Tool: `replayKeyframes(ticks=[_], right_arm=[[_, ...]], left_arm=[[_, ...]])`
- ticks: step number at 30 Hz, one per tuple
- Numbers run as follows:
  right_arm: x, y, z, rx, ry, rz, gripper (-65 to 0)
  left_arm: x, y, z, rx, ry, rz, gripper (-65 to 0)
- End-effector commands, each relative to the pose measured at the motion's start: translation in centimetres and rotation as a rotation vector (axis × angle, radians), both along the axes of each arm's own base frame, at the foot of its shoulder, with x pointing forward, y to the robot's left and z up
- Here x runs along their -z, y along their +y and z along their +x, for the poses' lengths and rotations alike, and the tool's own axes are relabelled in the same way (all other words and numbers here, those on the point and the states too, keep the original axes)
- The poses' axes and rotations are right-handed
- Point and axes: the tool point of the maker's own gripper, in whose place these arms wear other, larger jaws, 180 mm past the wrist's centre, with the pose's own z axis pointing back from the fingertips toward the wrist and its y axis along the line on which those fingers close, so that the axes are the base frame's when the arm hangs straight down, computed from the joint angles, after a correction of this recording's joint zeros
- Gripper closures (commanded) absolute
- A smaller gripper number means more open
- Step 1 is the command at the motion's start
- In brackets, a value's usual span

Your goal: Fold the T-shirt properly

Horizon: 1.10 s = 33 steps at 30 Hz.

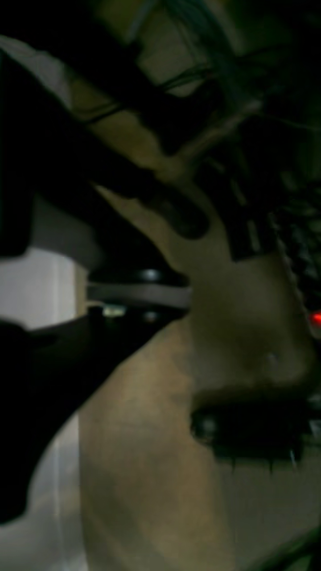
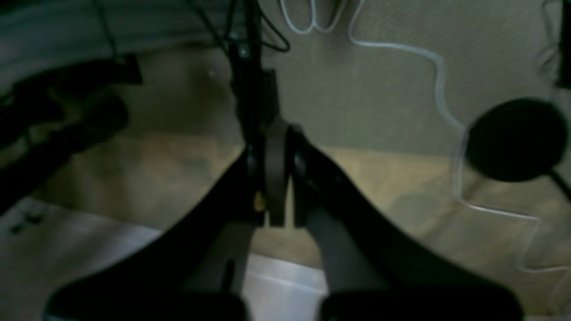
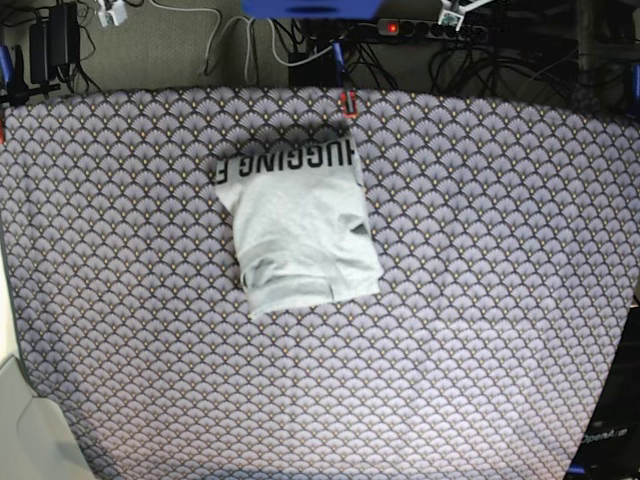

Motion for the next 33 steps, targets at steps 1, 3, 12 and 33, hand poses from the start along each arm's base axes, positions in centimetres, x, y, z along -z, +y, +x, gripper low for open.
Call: replayKeyframes(ticks=[1,3,12,33], right_arm=[[-0.1,-0.4,-0.2,-0.001,-0.002,0.004,0.0],[0.9,1.4,0.1,-0.036,-0.016,-0.007,0.0],[4.2,3.5,2.0,-0.269,0.007,-0.343,0.0],[4.5,5.1,4.0,-0.291,-0.034,-0.504,0.0]], left_arm=[[0.6,0.1,-0.3,-0.005,-0.011,0.002,-0.4],[2.0,-0.6,-1.4,-0.022,-0.004,-0.009,-0.4],[4.8,-3.5,-2.0,-0.096,0.020,-0.039,-0.4],[4.6,0.3,4.6,-0.272,-0.102,0.075,-0.6]])
